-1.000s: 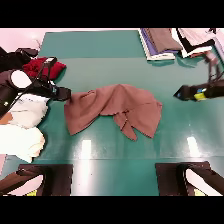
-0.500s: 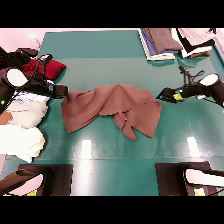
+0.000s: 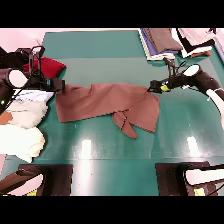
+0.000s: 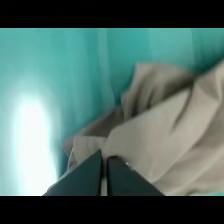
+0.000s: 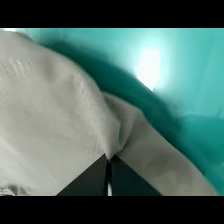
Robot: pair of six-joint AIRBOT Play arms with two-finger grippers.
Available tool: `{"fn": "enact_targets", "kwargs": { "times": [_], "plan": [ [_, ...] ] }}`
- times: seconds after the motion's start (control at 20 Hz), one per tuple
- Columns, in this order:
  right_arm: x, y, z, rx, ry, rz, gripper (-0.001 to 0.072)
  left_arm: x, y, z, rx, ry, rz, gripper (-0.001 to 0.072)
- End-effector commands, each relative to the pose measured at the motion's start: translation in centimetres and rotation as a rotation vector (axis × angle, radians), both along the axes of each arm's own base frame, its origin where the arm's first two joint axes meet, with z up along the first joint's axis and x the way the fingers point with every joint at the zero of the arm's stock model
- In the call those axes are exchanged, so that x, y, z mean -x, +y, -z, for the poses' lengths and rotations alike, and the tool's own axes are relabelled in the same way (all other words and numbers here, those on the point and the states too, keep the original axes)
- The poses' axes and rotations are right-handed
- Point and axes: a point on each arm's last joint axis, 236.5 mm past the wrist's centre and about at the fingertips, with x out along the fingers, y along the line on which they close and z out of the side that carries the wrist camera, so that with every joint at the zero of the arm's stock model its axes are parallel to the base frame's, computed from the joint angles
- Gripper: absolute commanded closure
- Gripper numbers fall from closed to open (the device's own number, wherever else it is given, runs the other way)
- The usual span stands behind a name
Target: Fold the shirts.
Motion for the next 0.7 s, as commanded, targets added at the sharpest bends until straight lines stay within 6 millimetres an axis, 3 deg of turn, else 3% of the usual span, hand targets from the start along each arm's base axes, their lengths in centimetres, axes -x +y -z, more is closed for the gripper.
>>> {"fn": "enact_targets", "kwargs": {
  "times": [0.0, 0.05, 0.15, 0.25, 0.35, 0.5, 0.65],
  "plan": [
    [-0.6, -1.3, -3.2, -0.004, -0.063, 0.023, 0.0359, -1.0, 1.3, -0.9, -0.034, -0.046, -0.034, 0.0223],
    [-0.1, -2.0, -4.2, -0.008, -0.064, 0.024, 0.0317, -0.2, 2.4, -0.6, -0.040, 0.003, -0.051, 0.0204],
    [1.2, -3.3, -6.1, -0.014, -0.066, 0.031, 0.0318, 2.0, 5.2, 1.0, -0.039, 0.134, -0.112, 0.0204],
    [3.0, -4.5, -7.3, -0.013, -0.078, 0.057, 0.0319, 5.5, 7.5, 4.0, -0.012, 0.304, -0.167, 0.0204],
    [5.2, -5.1, -7.3, -0.013, -0.072, 0.077, 0.0319, 8.7, 8.5, 7.3, 0.011, 0.414, -0.206, 0.0204],
    [7.6, -5.5, -6.8, -0.012, -0.066, 0.104, 0.0320, 13.5, 7.6, 11.8, 0.034, 0.538, -0.189, 0.0204],
    [8.4, -5.3, -6.6, -0.015, -0.062, 0.105, 0.0321, 15.7, 3.9, 14.7, 0.153, 0.565, -0.076, 0.0204]
  ]
}}
